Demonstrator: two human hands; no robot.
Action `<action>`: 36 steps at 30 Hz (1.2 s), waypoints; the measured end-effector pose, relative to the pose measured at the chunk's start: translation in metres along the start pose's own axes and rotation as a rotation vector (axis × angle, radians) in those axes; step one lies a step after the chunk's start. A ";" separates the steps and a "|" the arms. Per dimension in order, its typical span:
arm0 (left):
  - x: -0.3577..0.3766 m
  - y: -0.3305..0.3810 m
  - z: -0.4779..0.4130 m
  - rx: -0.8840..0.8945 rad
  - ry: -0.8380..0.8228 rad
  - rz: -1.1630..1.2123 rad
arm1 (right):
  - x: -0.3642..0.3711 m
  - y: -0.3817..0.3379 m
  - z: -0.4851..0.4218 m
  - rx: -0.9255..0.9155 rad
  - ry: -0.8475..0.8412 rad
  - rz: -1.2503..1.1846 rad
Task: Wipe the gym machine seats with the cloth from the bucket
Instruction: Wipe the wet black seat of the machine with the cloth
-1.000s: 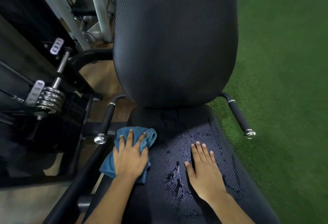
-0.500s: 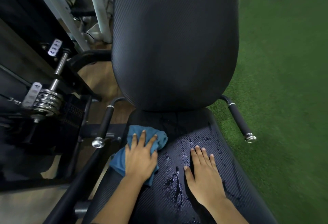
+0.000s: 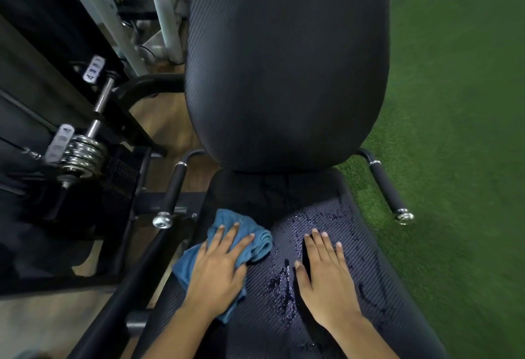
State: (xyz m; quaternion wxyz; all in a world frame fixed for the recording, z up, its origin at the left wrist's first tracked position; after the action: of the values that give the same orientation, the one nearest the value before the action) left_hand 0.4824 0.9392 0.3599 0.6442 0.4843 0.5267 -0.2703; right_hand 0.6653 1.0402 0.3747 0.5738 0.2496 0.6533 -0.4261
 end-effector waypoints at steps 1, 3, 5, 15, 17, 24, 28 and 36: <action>-0.004 -0.011 0.005 -0.030 0.011 0.016 | -0.001 0.001 0.001 0.001 0.001 0.004; -0.008 -0.027 0.002 -0.149 0.052 0.000 | -0.003 0.002 0.003 0.001 0.004 0.007; -0.007 -0.024 -0.012 -0.261 0.059 -0.055 | -0.003 0.003 0.006 -0.006 0.001 0.013; -0.018 -0.026 0.018 -0.218 0.089 0.028 | -0.003 0.004 0.006 -0.001 -0.014 0.014; -0.014 -0.018 0.002 -0.301 0.068 -0.017 | 0.001 0.003 0.007 0.002 -0.030 0.016; -0.013 -0.006 0.029 -0.075 0.025 0.066 | 0.002 0.004 0.008 0.007 -0.019 0.027; -0.018 -0.029 0.008 -0.260 0.047 -0.002 | 0.002 0.002 0.009 -0.005 -0.025 0.031; -0.016 -0.007 0.034 -0.031 -0.023 0.098 | -0.019 0.031 0.019 0.034 0.046 -0.011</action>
State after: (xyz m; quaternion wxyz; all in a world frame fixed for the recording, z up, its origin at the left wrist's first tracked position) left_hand 0.4861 0.9029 0.3714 0.6699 0.4964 0.4991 -0.2359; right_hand 0.7046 1.0435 0.3854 0.5521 0.2654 0.6604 -0.4343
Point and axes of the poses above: each hand's wrist, its own z-axis away from the middle knuckle, its own x-axis out of the palm, y = z × x, the point moved 4 cm from there along -z, towards the middle knuckle, and after that the axes turned 15 degrees about y, right-handed, at the moved point
